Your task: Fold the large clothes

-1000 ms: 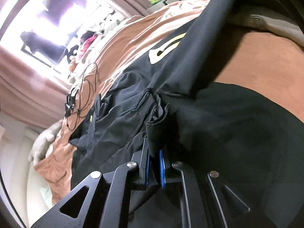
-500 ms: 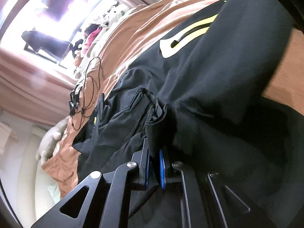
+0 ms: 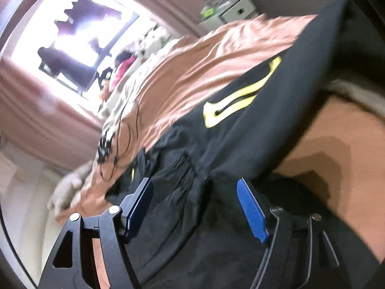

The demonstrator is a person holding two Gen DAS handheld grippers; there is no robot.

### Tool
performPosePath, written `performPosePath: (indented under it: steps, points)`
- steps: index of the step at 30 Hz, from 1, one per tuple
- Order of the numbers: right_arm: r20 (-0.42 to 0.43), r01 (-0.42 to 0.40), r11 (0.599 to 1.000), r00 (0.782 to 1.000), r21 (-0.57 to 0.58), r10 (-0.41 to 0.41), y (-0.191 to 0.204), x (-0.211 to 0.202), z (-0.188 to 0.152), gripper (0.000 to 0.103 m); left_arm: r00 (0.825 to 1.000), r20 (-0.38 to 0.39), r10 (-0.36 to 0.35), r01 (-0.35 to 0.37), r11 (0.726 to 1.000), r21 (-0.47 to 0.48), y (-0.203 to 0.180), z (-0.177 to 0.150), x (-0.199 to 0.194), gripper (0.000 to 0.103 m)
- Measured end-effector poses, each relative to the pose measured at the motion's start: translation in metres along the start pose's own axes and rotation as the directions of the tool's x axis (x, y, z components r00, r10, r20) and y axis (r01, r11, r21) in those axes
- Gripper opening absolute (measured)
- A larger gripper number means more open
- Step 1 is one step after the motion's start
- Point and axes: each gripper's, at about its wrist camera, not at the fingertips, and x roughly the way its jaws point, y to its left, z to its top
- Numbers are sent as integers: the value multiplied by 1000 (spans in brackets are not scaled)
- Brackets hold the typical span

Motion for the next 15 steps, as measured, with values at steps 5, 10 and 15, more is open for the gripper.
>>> performPosePath:
  steps: [5,10,15]
  points:
    - [26,47,995,999,-91,-45,-8,-43,19,72,996,80,-50,50,999,3,-32,-1,-28,77]
    - [86,125,983,990,-136,-114,-20,-92,62,72,990,104,-95,96,995,-9,-68,-7,-42,77]
    - [133,204,966,974,-160,-184,-31,-126,99,72,986,106,-128,129,992,-6,-102,-10,-48,77]
